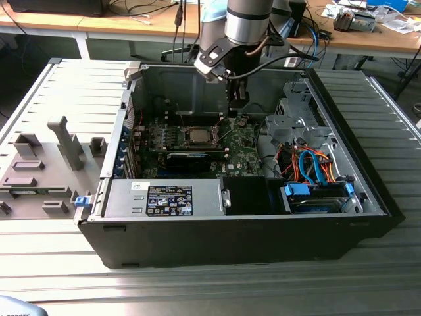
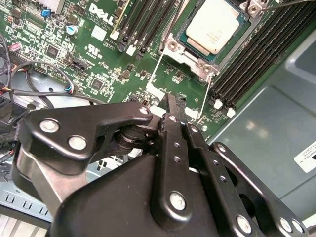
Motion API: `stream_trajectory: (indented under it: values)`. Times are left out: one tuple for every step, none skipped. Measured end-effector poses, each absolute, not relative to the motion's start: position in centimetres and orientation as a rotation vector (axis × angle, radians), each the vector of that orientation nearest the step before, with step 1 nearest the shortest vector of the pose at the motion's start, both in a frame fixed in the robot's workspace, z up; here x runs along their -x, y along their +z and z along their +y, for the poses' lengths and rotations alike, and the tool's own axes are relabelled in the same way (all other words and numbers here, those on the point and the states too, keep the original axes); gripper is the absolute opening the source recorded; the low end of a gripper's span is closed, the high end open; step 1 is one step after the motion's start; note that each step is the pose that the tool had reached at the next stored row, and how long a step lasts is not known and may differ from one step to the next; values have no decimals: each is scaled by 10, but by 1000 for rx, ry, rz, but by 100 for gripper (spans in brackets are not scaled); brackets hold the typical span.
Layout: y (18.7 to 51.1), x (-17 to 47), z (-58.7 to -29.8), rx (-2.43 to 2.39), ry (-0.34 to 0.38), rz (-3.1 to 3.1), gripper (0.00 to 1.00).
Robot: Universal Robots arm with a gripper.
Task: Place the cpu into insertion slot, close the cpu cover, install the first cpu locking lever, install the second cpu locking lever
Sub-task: 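Close the cpu cover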
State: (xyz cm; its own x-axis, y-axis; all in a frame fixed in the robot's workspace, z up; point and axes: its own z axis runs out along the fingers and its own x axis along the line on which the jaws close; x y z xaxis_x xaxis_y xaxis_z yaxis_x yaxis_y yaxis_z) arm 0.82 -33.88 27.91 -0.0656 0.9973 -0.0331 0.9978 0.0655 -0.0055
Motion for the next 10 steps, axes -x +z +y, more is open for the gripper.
stream_trajectory:
  values:
    - [279,-9,-339,-2133,-42,2278,11]
    - [279,-10,-339,-2133,-42,2278,11]
    - [279,-11,-339,-2133,-42,2278,11]
    - [279,-11,-339,-2133,-42,2278,11]
    - [279,-12,-339,-2133,-42,2278,11]
    - [279,-12,-339,-2133,-42,2278,11]
    - [279,-12,-339,-2133,-42,2278,11]
    - [279,-13,-339,-2133,-42,2278,11]
    - [279,-13,-339,-2133,-42,2278,11]
    - [279,-14,-339,-2133,-42,2278,11]
